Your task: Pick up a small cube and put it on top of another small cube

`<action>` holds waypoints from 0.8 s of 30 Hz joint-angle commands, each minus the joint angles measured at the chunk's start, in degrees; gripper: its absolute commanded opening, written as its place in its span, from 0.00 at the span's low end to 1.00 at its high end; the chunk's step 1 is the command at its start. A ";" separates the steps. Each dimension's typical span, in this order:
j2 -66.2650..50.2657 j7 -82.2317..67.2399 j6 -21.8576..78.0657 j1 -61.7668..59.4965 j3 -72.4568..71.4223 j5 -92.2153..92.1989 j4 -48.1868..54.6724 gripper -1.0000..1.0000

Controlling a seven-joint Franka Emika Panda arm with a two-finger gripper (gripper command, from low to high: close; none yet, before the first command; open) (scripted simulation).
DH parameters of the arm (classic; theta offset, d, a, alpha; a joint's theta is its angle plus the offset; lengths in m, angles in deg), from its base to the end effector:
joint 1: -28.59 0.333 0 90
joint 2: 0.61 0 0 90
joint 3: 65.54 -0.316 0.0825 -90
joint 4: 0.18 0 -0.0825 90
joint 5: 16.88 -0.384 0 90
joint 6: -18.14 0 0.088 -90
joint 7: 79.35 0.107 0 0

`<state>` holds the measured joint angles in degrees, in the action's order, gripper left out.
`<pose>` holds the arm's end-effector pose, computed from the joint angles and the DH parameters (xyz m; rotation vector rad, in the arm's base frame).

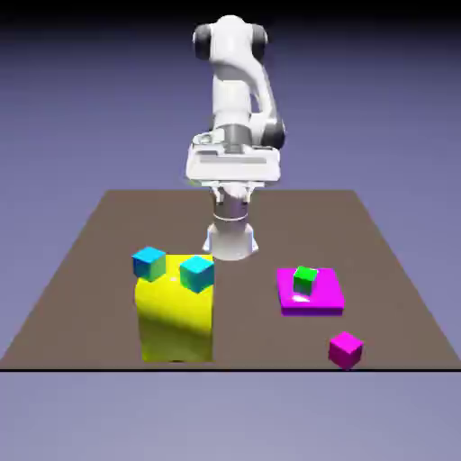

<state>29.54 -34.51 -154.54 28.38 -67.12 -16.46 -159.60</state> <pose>0.3995 0.0102 0.4512 -2.5021 0.9849 -0.9943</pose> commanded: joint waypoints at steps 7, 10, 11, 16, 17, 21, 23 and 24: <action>-14.54 13.85 7.74 -5.19 -9.17 2.46 9.16 0.50; -20.77 19.78 11.06 -7.41 -13.10 3.52 13.09 0.50; -22.84 21.76 12.17 -8.15 -14.41 3.87 14.40 0.50; -33.23 31.65 17.70 -11.86 -20.95 5.63 20.94 0.50; -35.30 33.62 18.80 -12.60 -22.26 5.98 22.25 0.50; -43.61 41.53 23.23 -15.57 -27.50 7.39 27.48 0.50; -47.76 45.49 25.44 -17.05 -30.12 8.09 30.10 0.50; -49.84 47.47 26.54 -17.79 -31.43 8.44 31.41 0.50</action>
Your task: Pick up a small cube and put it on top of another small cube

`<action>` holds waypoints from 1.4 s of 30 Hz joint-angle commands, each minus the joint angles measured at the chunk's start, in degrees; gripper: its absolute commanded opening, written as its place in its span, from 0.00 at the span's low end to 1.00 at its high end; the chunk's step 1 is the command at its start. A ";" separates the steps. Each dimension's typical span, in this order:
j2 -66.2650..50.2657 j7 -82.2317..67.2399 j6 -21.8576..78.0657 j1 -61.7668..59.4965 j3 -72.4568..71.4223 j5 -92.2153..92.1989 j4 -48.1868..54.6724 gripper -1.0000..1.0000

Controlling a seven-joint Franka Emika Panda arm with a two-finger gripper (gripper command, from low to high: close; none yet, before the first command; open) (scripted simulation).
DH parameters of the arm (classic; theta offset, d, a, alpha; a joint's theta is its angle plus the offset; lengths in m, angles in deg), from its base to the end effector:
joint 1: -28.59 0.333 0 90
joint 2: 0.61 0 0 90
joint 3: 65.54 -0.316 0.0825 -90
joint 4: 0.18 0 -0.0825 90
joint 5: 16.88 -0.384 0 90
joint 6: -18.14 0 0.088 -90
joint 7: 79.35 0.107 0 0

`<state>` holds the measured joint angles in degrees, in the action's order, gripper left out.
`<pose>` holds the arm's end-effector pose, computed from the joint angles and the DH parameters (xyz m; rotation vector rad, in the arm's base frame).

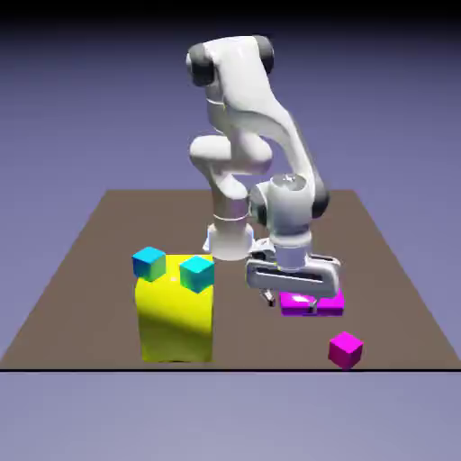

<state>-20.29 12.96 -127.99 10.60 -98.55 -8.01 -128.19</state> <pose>0.5300 0.1463 0.2433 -2.4749 1.7882 0.0838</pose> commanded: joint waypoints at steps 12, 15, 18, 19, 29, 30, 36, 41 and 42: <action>-24.92 23.73 13.27 -8.90 -15.72 4.22 15.71 0.50; -29.52 28.12 15.72 -10.54 -18.62 5.00 18.60 0.50; -33.67 28.90 10.86 -7.00 -15.19 7.20 18.59 0.50; -35.37 29.23 8.87 -5.54 -13.78 8.10 18.59 0.50; -20.81 18.68 14.26 -16.75 -9.18 12.43 28.36 0.00; -19.22 17.90 15.68 -16.41 -7.11 10.71 27.99 0.00; -9.69 13.18 24.24 -14.35 5.35 0.46 25.81 0.00; -1.75 9.25 31.36 -12.63 15.73 -8.09 23.99 0.00; -0.16 8.47 32.79 -12.28 17.81 -9.80 23.62 0.00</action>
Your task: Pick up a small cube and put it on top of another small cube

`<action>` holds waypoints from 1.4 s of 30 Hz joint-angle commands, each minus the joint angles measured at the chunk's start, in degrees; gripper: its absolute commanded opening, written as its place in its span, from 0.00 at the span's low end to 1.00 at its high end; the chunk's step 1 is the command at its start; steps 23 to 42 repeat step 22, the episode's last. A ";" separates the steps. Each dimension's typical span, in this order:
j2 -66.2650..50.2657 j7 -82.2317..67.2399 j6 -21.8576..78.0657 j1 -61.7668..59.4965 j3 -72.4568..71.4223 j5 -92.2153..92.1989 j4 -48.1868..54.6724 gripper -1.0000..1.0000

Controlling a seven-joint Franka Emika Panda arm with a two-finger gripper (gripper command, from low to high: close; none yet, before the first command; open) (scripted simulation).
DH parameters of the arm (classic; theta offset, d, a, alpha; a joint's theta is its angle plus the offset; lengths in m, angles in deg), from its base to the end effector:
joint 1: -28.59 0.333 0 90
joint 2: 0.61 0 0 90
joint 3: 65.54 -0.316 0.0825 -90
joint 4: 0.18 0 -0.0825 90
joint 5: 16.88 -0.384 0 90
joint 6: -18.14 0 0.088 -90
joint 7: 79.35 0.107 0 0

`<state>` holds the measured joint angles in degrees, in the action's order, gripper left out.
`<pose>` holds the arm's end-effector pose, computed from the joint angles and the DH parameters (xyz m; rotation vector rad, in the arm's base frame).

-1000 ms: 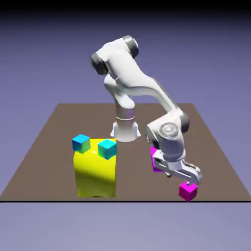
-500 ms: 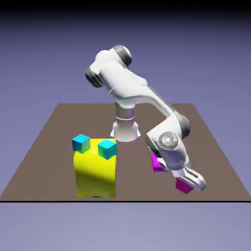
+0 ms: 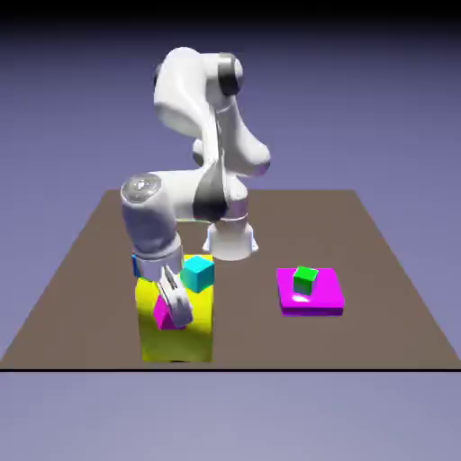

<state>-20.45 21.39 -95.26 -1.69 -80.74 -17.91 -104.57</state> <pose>0.5915 -0.1684 0.3398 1.6173 -2.6248 -0.3127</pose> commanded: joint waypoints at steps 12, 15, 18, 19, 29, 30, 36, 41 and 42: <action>17.68 -8.03 17.15 4.89 23.38 -21.15 -5.61 0.00; 17.02 -7.67 15.46 6.05 22.71 -22.96 -8.89 0.00; 16.33 -8.94 8.45 7.09 21.73 -24.18 -15.11 0.00; 16.32 -8.96 8.34 7.11 21.71 -24.20 -15.21 0.00; 16.55 -8.54 10.67 6.76 22.04 -23.79 -13.14 1.00; 16.55 -8.54 10.67 6.76 22.04 -23.79 -13.14 1.00; 16.55 -8.54 10.67 6.76 22.04 -23.79 -13.14 1.00; 16.55 -8.54 10.67 6.76 22.04 -23.79 -13.14 1.00; 16.55 -8.54 10.67 6.76 22.04 -23.79 -13.14 1.00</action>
